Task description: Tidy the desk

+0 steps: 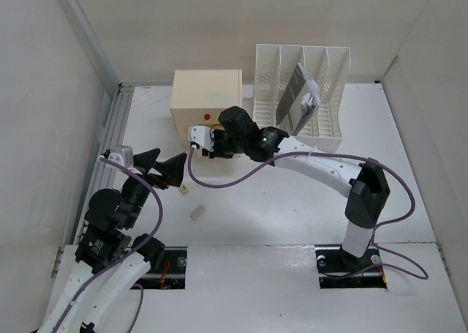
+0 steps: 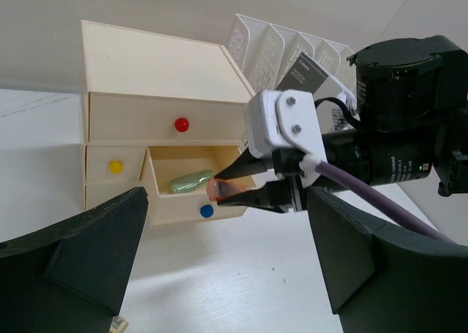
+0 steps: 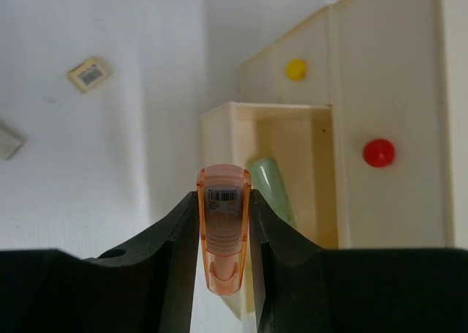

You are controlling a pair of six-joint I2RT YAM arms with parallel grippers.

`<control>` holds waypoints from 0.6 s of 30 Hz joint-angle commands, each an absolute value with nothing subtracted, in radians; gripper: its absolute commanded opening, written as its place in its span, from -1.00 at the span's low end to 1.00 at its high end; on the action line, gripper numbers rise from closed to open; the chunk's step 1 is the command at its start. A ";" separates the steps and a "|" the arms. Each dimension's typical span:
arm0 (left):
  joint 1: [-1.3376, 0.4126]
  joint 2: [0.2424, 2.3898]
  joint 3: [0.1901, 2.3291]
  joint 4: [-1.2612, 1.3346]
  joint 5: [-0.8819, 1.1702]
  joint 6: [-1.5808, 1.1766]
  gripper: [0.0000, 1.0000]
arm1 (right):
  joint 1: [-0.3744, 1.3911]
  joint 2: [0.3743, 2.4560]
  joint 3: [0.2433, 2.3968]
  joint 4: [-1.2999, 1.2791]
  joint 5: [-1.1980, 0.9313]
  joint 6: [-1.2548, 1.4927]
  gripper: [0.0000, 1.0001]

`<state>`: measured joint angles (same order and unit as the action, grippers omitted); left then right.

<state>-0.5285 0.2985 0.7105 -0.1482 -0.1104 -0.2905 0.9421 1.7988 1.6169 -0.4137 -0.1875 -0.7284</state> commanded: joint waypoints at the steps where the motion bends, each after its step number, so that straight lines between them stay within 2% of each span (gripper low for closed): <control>1: -0.531 0.288 0.709 -0.121 -0.118 -0.293 0.77 | 0.930 1.778 1.634 -0.286 -0.057 -0.655 -0.92; 8: -0.531 0.288 0.709 -0.121 -0.118 -0.293 0.77 | 0.910 1.831 1.638 -0.232 0.087 -0.635 -0.92; 10: -0.531 0.288 0.709 -0.121 -0.118 -0.293 0.77 | 0.900 1.850 1.660 -0.241 0.087 -0.635 -0.81; 11: -0.531 0.288 0.709 -0.121 -0.118 -0.293 0.77 | 0.891 1.870 1.670 -0.251 0.087 -0.635 -0.42; 12: -0.531 0.288 0.709 -0.121 -0.118 -0.293 0.77 | 0.891 1.881 1.683 -0.268 0.077 -0.635 -0.17; 13: -0.531 0.288 0.709 -0.121 -0.118 -0.293 0.77 | 0.891 1.881 1.683 -0.278 0.077 -0.635 0.04; 14: -0.531 0.288 0.709 -0.121 -0.118 -0.293 0.77 | 0.891 1.881 1.683 -0.269 0.068 -0.635 0.10; 16: -0.531 0.288 0.709 -0.121 -0.118 -0.293 0.77 | 0.891 1.867 1.661 -0.250 0.057 -0.626 0.05; 17: -0.531 0.288 0.709 -0.121 -0.118 -0.293 0.77 | 0.891 1.867 1.661 -0.250 0.035 -0.626 -0.10; 18: -0.531 0.288 0.709 -0.121 -0.118 -0.293 0.77 | 0.891 1.855 1.661 -0.250 0.016 -0.615 -0.42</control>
